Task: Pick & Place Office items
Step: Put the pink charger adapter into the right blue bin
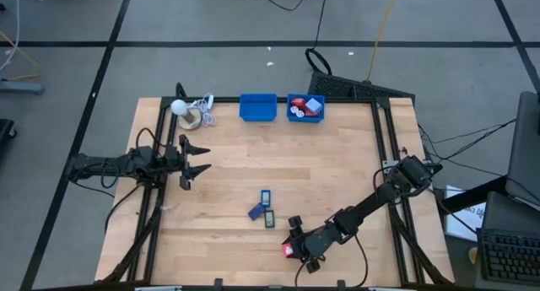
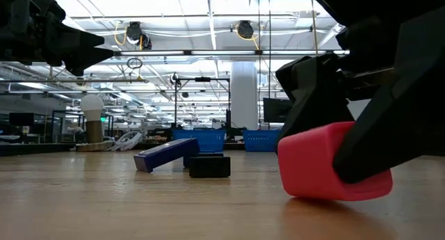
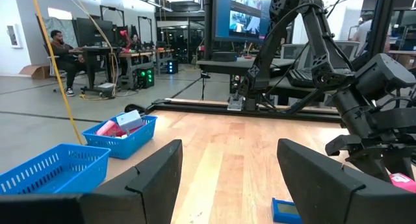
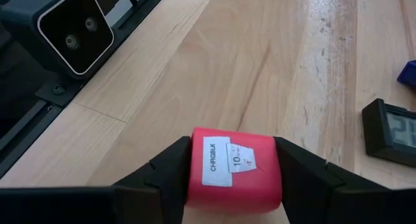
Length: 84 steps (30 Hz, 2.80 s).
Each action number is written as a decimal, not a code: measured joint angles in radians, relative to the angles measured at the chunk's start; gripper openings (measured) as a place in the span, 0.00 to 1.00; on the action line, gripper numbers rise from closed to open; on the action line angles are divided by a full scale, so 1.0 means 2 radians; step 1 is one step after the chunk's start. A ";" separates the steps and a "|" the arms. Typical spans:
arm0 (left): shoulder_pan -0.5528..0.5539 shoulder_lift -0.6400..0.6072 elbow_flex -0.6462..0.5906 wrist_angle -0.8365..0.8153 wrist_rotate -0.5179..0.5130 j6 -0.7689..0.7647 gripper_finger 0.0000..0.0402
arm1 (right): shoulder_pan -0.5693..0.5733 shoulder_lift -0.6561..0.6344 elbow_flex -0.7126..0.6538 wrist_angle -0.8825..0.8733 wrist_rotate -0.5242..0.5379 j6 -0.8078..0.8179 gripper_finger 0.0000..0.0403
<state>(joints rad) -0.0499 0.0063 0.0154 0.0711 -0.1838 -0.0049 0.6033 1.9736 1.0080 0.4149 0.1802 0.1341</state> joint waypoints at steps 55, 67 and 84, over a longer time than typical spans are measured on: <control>0.000 0.000 0.000 0.000 0.000 0.000 0.64 | -0.001 0.000 0.000 -0.001 0.000 -0.008 0.43; 0.000 0.000 0.000 0.000 0.000 -0.001 0.64 | -0.001 -0.044 -0.001 -0.037 -0.012 0.010 0.43; 0.000 0.000 0.000 0.000 0.000 0.000 0.64 | -0.007 -0.068 -0.031 0.068 -0.133 0.013 0.43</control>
<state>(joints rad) -0.0498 0.0063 0.0154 0.0715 -0.1837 -0.0051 0.5887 1.8374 0.9451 0.5511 -0.0861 0.1591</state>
